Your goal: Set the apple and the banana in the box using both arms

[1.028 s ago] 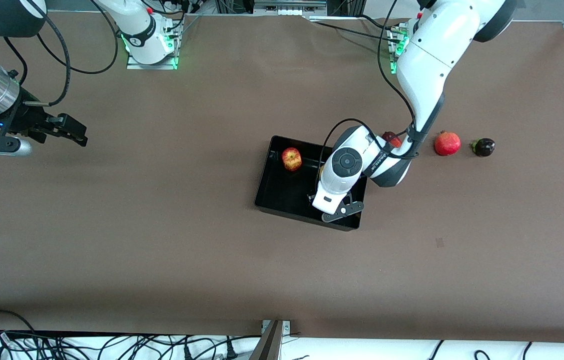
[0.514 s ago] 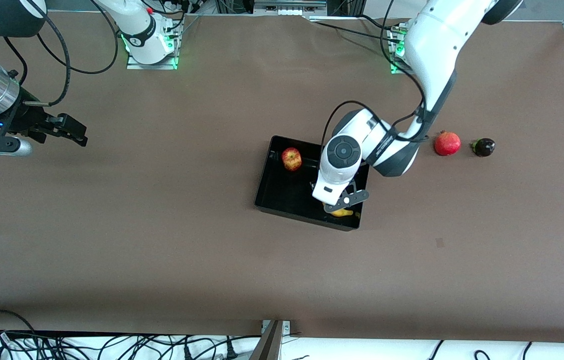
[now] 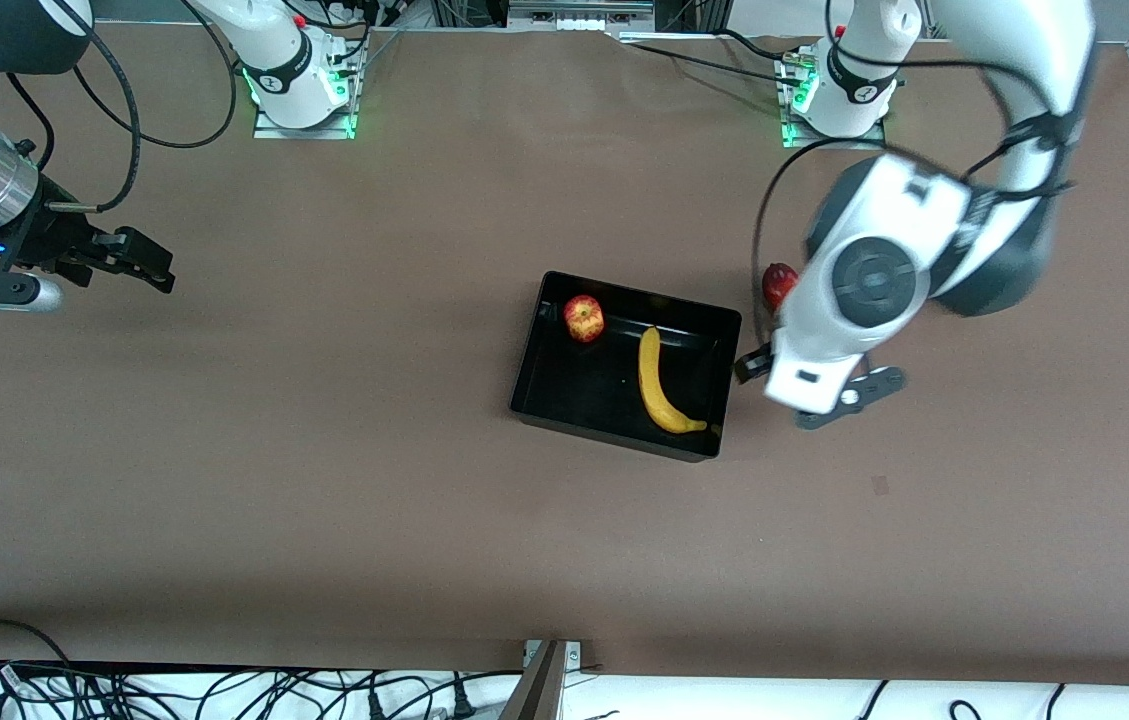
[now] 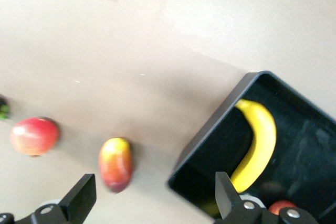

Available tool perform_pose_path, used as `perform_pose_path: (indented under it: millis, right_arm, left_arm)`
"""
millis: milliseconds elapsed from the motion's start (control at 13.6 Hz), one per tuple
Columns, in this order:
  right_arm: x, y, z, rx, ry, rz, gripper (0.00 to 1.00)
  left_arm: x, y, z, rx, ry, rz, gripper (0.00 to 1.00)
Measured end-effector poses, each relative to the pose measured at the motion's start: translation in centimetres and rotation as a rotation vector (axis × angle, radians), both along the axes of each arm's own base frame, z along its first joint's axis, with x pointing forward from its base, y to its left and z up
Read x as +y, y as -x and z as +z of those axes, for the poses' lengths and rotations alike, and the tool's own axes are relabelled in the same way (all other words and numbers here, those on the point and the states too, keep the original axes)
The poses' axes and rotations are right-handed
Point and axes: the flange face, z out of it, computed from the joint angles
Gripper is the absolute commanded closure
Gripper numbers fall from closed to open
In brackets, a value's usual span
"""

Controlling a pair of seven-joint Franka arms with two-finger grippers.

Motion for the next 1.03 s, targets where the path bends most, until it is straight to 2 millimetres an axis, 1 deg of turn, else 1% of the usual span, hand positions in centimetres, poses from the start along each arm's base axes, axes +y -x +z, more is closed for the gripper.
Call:
perform_pose_path:
  millis: [147,294,440,587,734,807,881,1028]
  right_arm:
    - [0.0,0.0,0.0,0.000,0.000,0.000,0.00]
    - [0.0,0.0,0.0,-0.001,0.000,0.000,0.00]
    - [0.0,0.0,0.1,-0.001,0.000,0.000,0.00]
    - [0.0,0.0,0.1,-0.001,0.000,0.000,0.00]
    - [0.0,0.0,0.1,-0.002,0.000,0.000,0.00]
    - [0.0,0.0,0.1,-0.002,0.000,0.000,0.00]
    - [0.0,0.0,0.1,-0.002,0.000,0.000,0.00]
    - [0.0,0.0,0.1,-0.002,0.000,0.000,0.00]
  left_arm:
    - [5.6,0.4,4.5,0.010,0.025,-0.082,0.00]
    - [11.0,1.1,8.2,0.008,0.044,-0.183,0.00]
    - [16.0,2.0,11.3,-0.007,0.052,-0.273,0.00]
    - [19.9,3.2,13.6,-0.009,0.058,-0.367,0.00]
    - [22.8,4.4,15.1,-0.003,0.067,-0.452,0.00]
    - [23.6,5.1,15.5,-0.002,0.069,-0.473,0.00]
    - [23.9,5.8,15.9,-0.003,0.069,-0.485,0.00]
    - [23.5,7.1,16.4,-0.006,0.068,-0.496,0.00]
